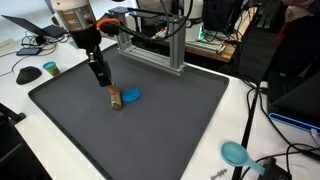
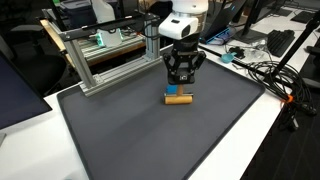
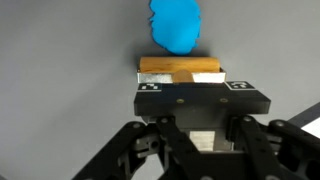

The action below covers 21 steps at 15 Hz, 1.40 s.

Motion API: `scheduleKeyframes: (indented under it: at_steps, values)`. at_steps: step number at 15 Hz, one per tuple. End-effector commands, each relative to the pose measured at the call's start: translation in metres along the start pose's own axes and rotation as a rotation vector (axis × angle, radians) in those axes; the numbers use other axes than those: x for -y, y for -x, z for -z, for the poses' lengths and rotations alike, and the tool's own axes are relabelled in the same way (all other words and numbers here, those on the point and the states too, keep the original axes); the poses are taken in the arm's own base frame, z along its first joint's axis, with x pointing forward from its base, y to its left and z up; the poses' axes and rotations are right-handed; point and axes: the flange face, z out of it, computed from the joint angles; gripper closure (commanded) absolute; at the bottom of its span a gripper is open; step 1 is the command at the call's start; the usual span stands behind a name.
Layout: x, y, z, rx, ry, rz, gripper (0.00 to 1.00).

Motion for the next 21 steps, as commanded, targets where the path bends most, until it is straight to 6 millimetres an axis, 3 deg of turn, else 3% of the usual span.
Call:
scheduleKeyframes:
  at_steps: [1,9,15,18,21]
  values:
    - [-0.011,-0.007,-0.017,0.001,-0.01,0.09,0.78]
    - [-0.026,0.012,0.047,-0.112,0.051,0.464,0.78]
    - [-0.02,0.057,0.102,-0.133,0.042,0.785,0.78]
    - [-0.007,0.085,0.111,-0.121,0.034,0.951,0.78]
    - [0.004,0.109,0.102,-0.084,0.052,1.11,0.78]
